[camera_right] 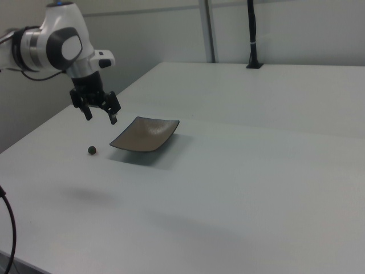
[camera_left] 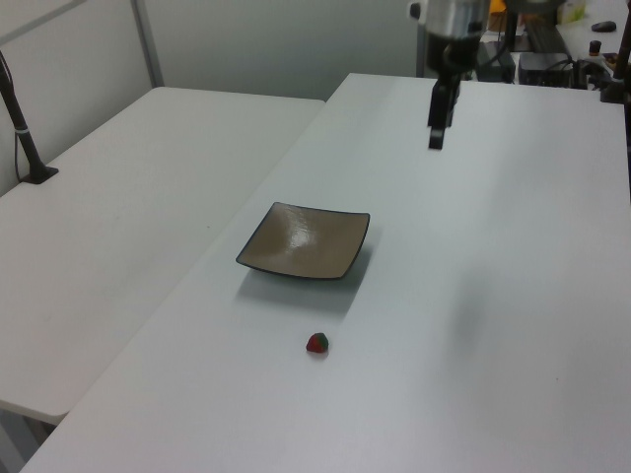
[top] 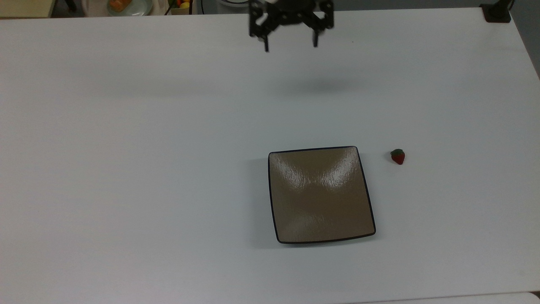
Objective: Strawberries on a ceramic plate
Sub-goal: 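Move the open gripper over the red strawberry beside the plate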
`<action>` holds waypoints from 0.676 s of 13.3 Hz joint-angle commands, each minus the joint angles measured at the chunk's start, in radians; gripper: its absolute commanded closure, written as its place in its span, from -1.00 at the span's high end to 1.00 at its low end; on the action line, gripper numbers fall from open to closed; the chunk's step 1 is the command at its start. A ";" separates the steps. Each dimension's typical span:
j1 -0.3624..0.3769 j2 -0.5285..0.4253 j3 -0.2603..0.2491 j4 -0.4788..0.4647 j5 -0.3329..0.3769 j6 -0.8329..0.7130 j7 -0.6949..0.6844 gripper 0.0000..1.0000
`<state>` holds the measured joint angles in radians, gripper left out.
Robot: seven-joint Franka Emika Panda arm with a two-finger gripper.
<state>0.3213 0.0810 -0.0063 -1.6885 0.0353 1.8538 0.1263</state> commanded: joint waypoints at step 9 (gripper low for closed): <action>0.125 0.319 0.058 0.225 0.006 0.136 0.111 1.00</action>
<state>0.3958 0.2819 0.0582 -1.5818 0.0374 1.9751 0.1800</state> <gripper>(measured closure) 0.000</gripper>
